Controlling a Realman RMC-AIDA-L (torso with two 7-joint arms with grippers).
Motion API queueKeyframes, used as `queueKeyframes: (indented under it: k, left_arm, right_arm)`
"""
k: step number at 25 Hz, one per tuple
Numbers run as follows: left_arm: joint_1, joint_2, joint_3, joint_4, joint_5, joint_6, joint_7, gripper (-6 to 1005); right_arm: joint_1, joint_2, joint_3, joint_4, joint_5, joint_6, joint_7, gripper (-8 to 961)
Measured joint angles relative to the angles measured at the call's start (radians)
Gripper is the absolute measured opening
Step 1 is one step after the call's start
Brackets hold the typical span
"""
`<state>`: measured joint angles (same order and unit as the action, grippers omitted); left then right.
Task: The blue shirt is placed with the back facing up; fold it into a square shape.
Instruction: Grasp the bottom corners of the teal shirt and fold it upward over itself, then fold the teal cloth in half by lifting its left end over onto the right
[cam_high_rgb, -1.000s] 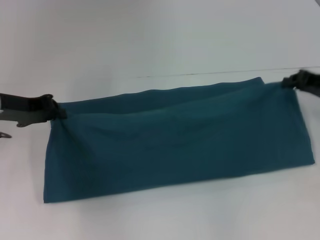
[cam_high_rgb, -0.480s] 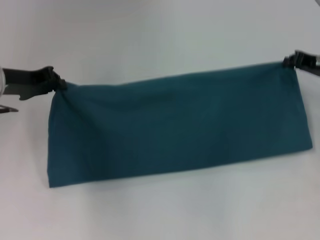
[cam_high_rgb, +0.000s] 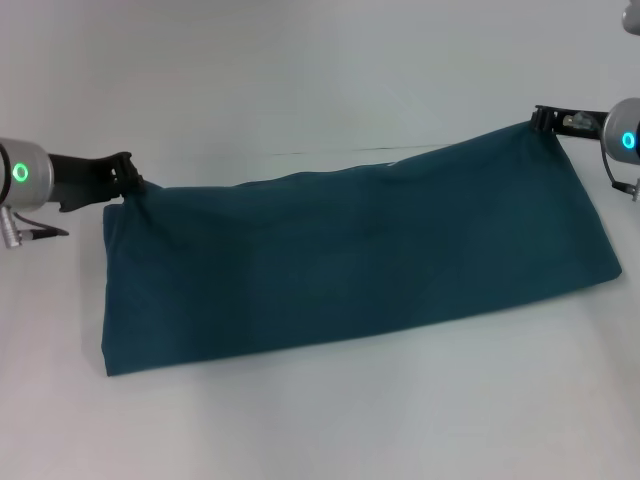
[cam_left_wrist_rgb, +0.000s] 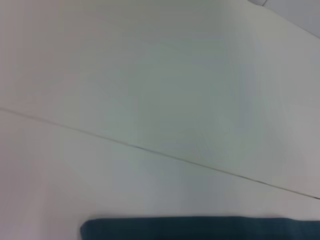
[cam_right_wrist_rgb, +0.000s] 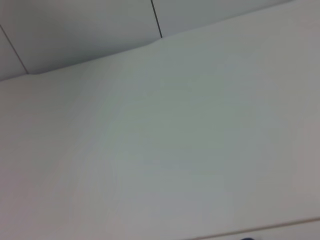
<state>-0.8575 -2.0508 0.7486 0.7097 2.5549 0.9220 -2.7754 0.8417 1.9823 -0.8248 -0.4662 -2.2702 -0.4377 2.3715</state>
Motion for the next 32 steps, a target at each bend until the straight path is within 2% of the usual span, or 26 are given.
queueKeyframes:
  k: [12, 20, 26, 28, 32]
  left_arm:
    - [0.018, -0.018, -0.006, 0.017, -0.01, -0.02, -0.001, 101]
    - [0.018, -0.022, -0.008, 0.02, -0.016, -0.031, 0.002, 107]
    - [0.024, -0.025, -0.009, 0.021, -0.02, -0.047, 0.002, 112]
    - [0.028, -0.029, -0.011, 0.022, -0.024, -0.062, 0.001, 114]
    - [0.039, -0.034, -0.014, 0.033, -0.045, -0.081, 0.0, 191]
  right_arm:
    - [0.026, 0.011, -0.032, 0.013, -0.002, 0.073, 0.0, 110]
    - [0.035, 0.014, -0.042, 0.015, -0.002, 0.079, 0.0, 129]
    - [0.044, 0.008, -0.056, 0.018, -0.079, 0.079, 0.007, 143]
    - [0.049, 0.0, -0.053, 0.025, -0.094, 0.083, 0.013, 148]
    - [0.051, -0.021, -0.036, 0.027, -0.095, 0.08, 0.015, 158]
